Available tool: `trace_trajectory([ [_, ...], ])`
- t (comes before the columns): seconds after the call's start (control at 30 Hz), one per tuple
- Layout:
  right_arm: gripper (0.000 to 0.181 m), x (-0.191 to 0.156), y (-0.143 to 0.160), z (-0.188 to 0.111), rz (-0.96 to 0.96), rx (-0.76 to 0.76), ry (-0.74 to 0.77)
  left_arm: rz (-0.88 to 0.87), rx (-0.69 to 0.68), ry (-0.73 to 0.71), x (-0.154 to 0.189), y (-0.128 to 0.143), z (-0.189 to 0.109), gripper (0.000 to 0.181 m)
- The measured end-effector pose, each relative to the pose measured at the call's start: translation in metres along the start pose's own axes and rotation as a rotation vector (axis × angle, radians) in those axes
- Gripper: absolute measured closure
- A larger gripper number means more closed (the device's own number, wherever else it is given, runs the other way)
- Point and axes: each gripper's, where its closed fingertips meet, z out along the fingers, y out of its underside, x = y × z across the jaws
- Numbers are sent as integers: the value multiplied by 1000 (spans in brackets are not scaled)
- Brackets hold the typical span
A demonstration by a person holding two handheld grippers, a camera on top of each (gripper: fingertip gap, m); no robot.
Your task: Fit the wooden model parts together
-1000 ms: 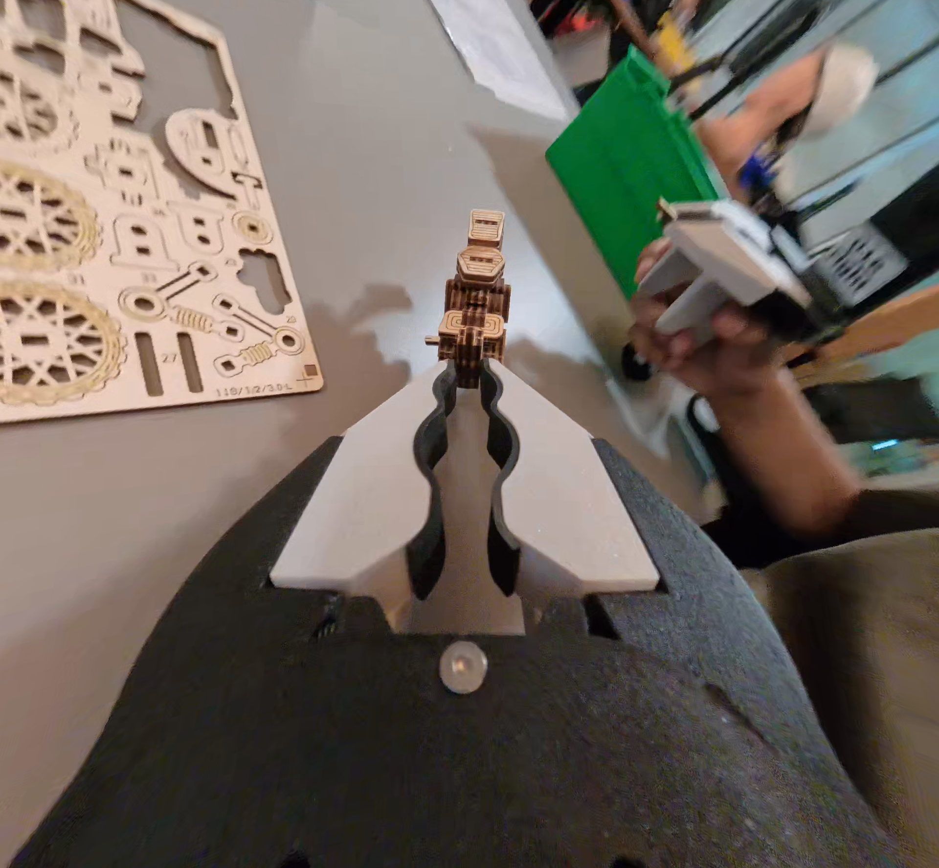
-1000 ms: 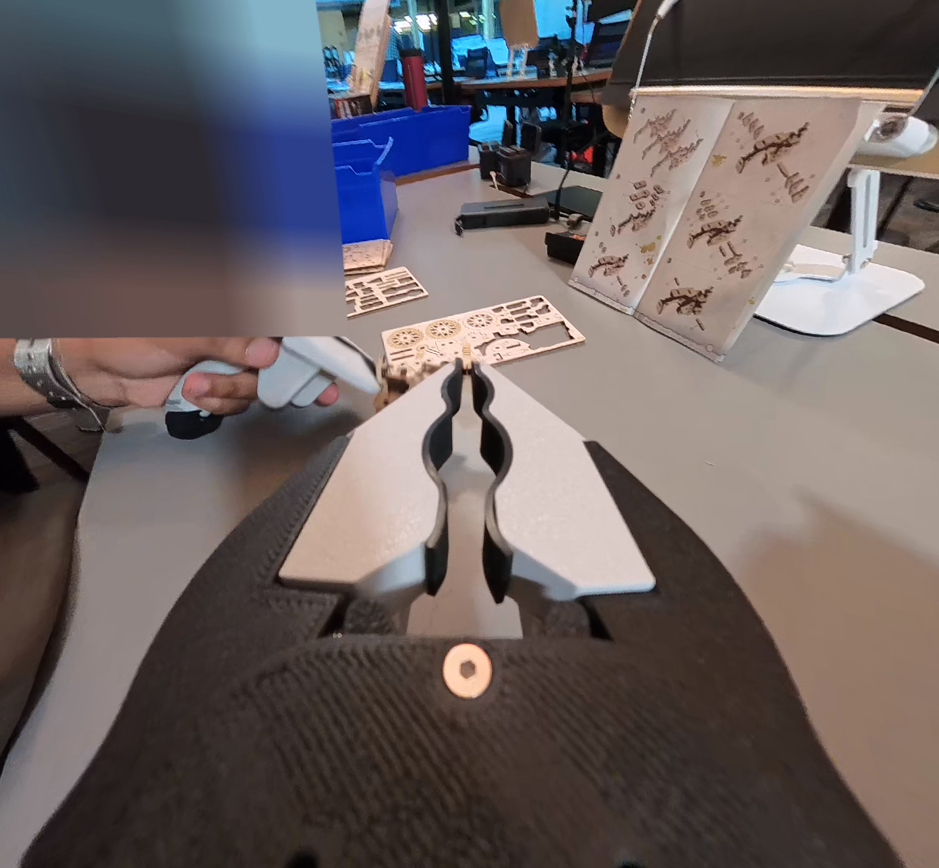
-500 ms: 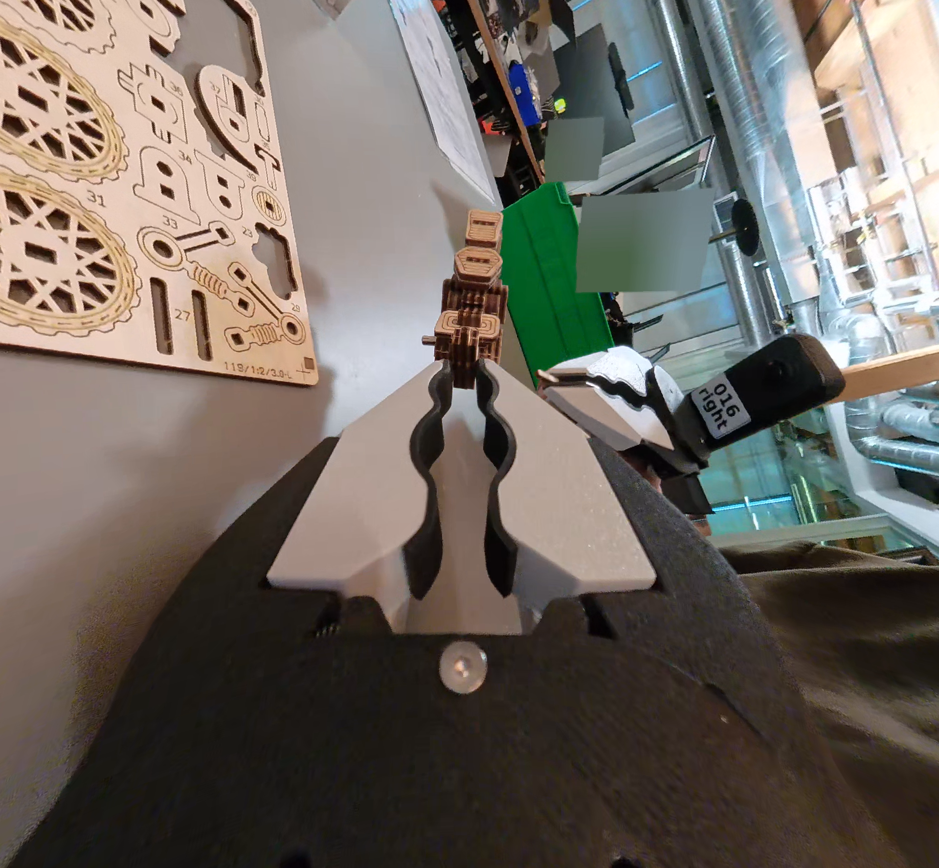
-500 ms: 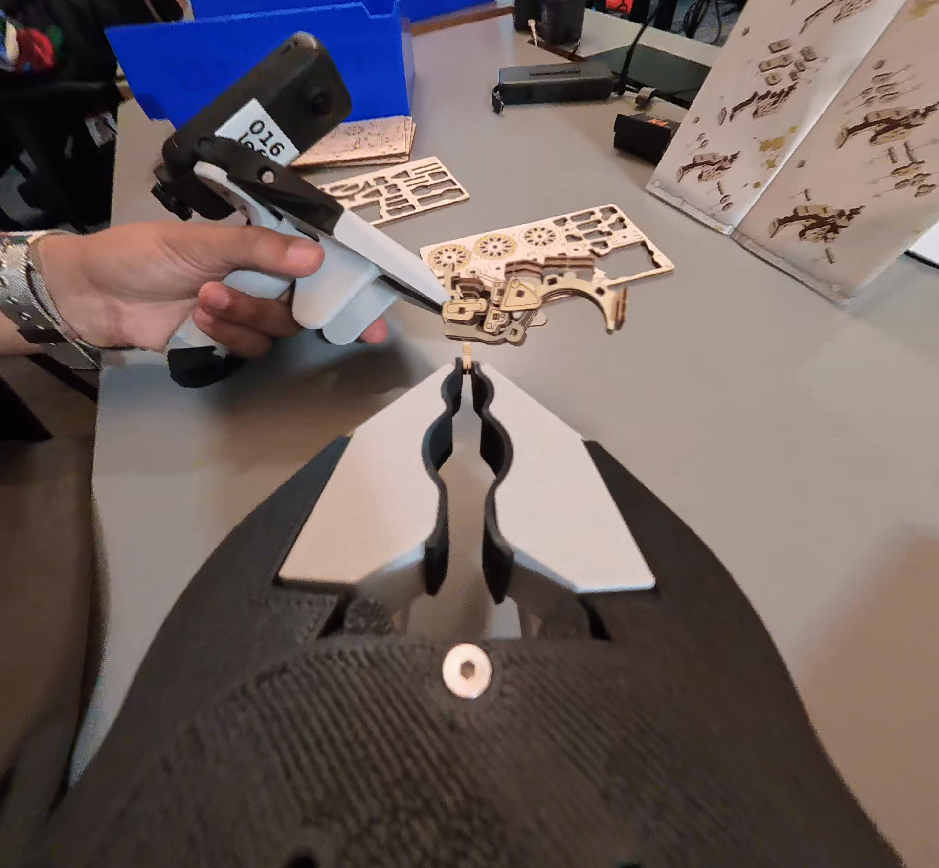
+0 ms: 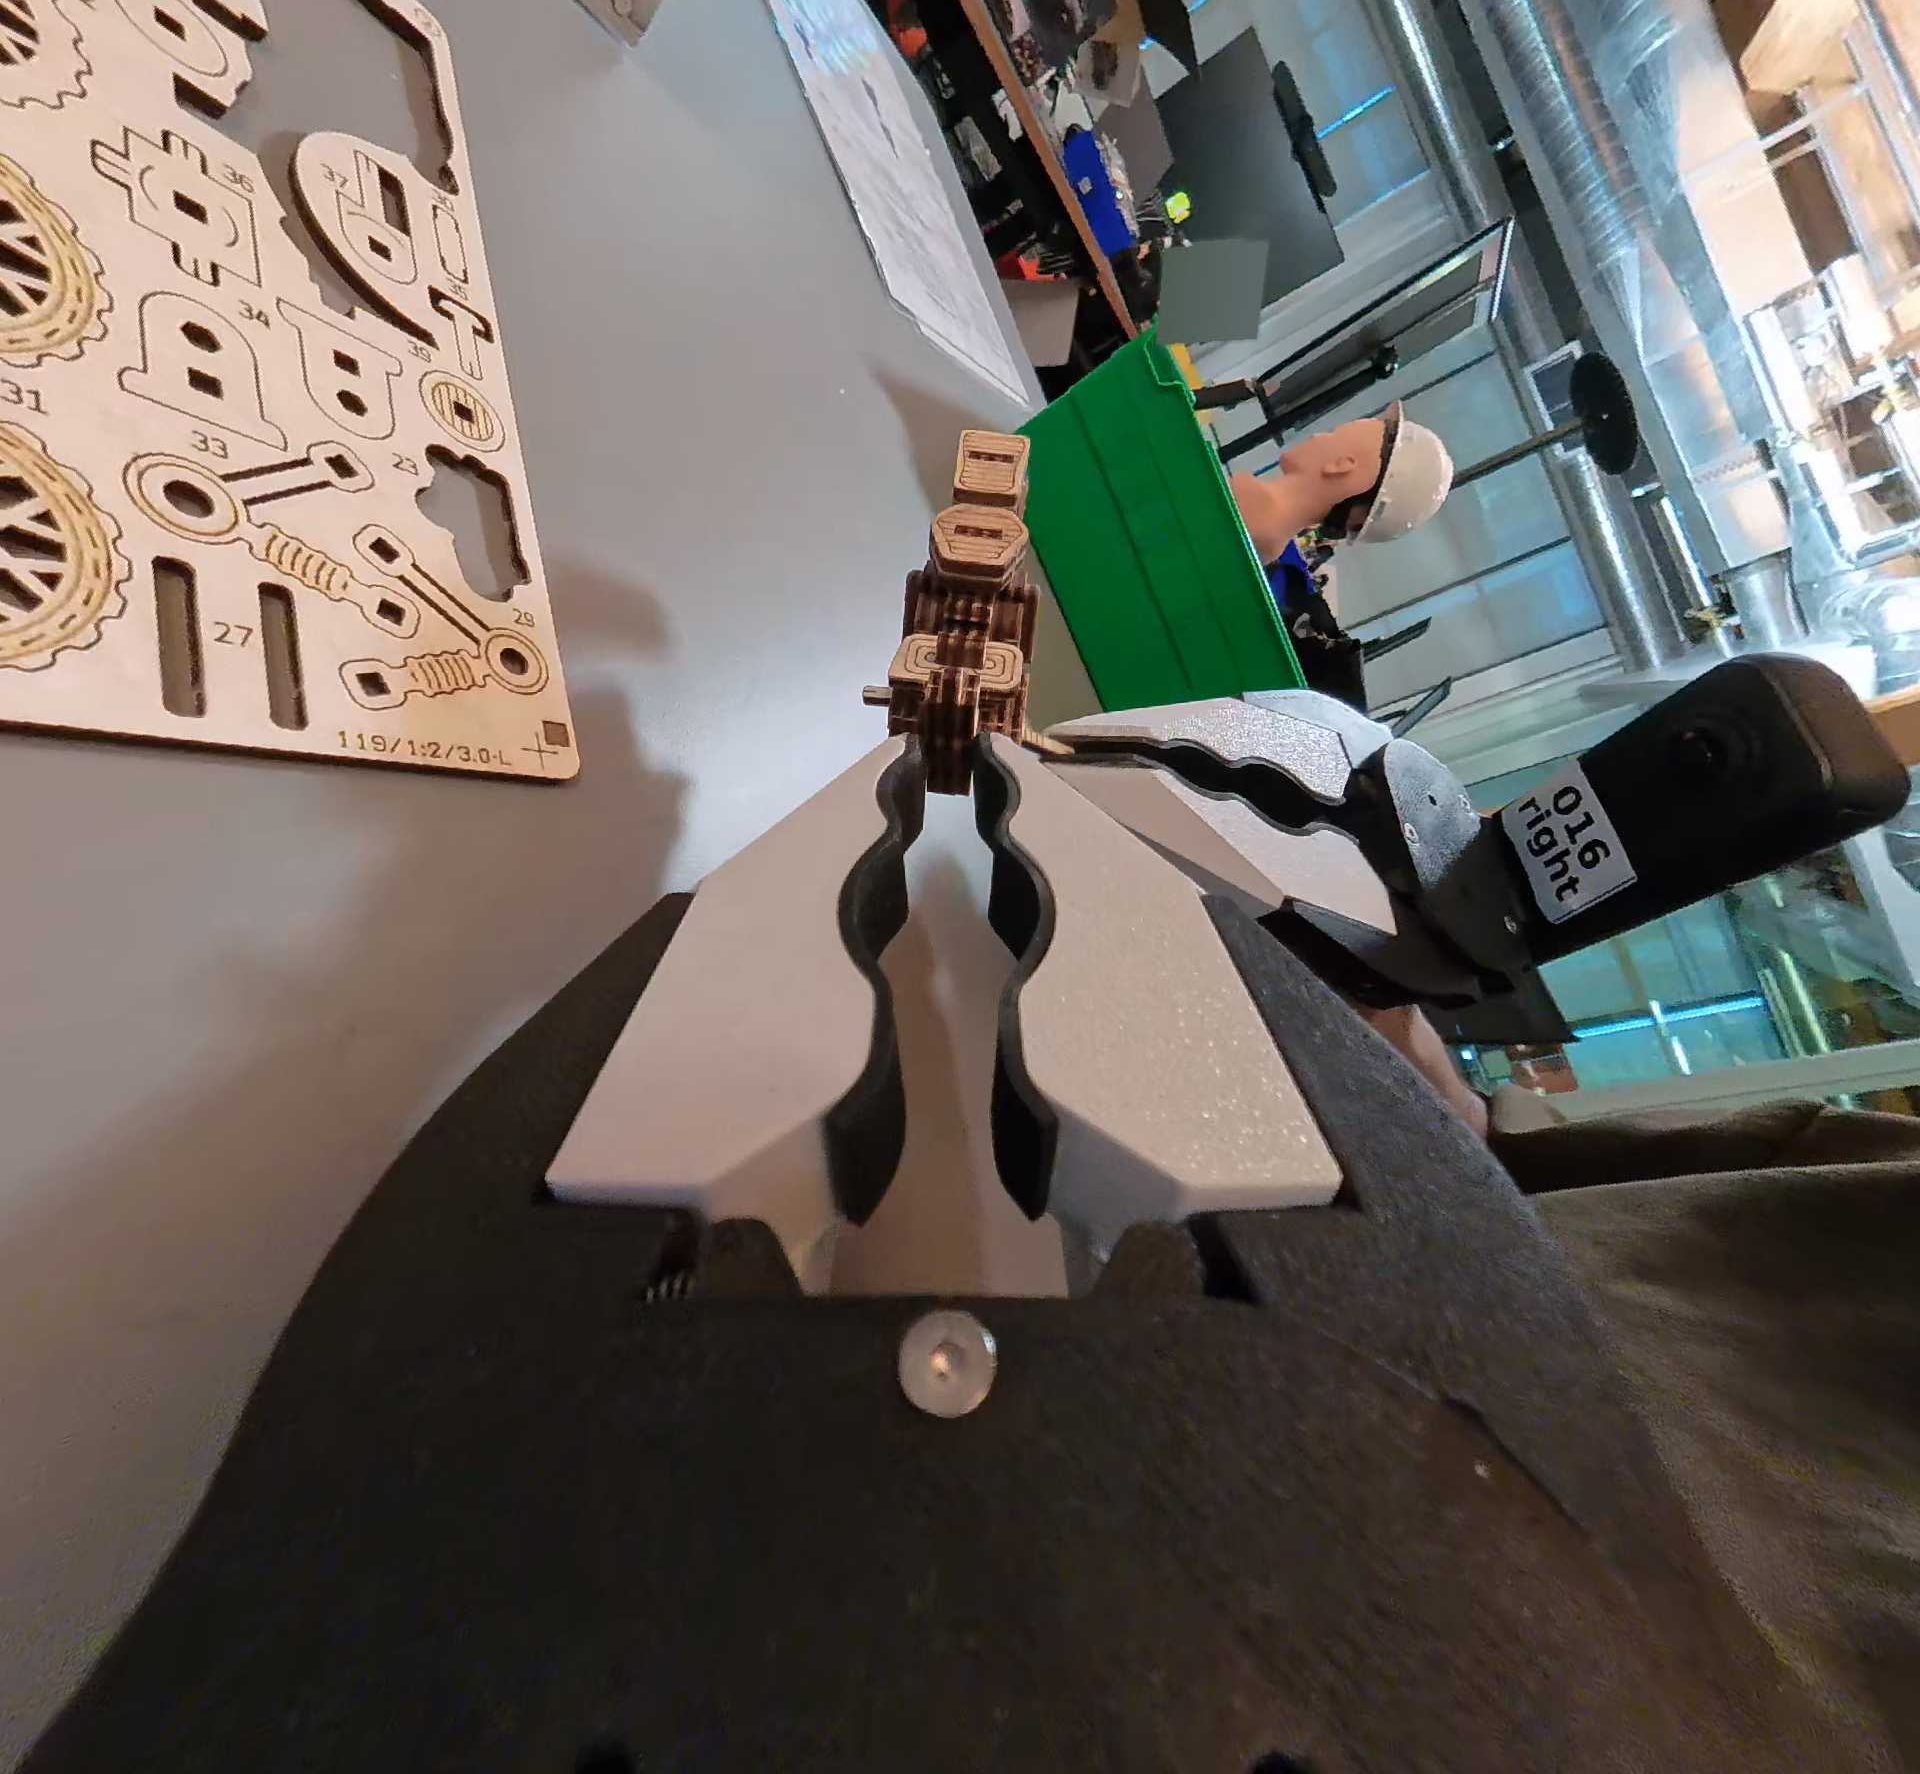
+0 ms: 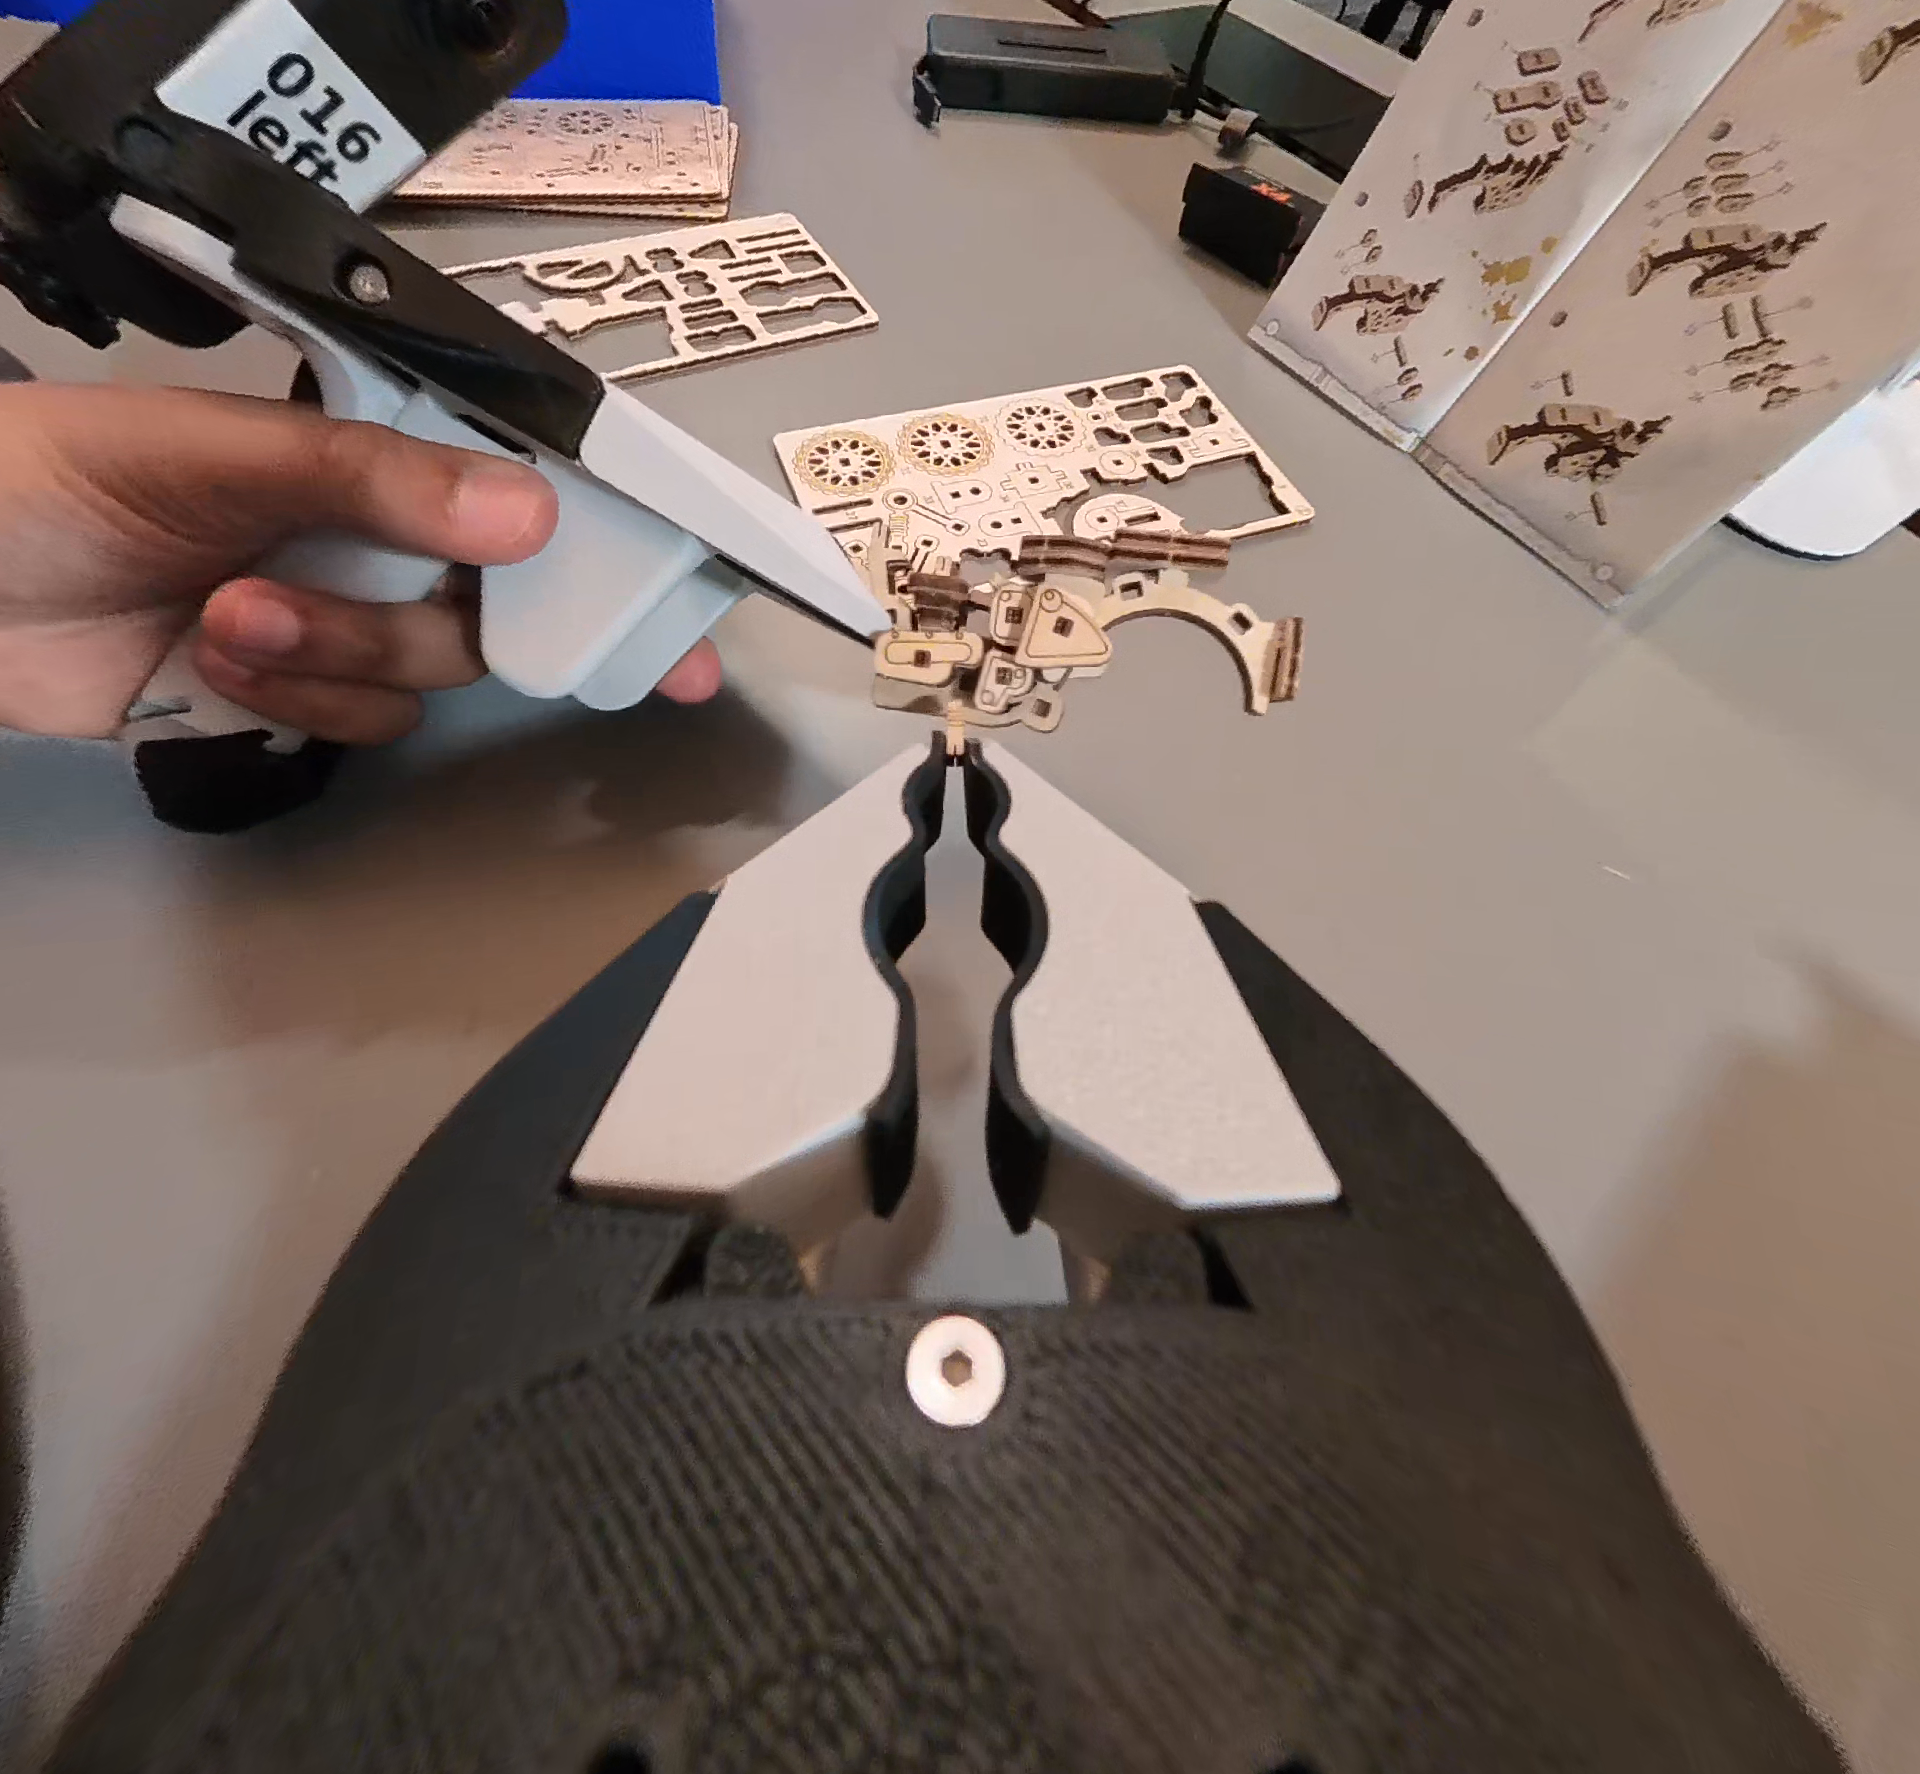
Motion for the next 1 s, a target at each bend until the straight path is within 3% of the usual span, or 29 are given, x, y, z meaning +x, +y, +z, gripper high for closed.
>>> trace_trajectory([
  [0.67, 180, 4, 3, 3, 67, -32, 18, 117, 5, -70, 2, 5, 4, 175],
  [1.0, 180, 4, 5, 2, 72, -41, 14, 394, 2, -185, 7, 5, 5, 175],
])
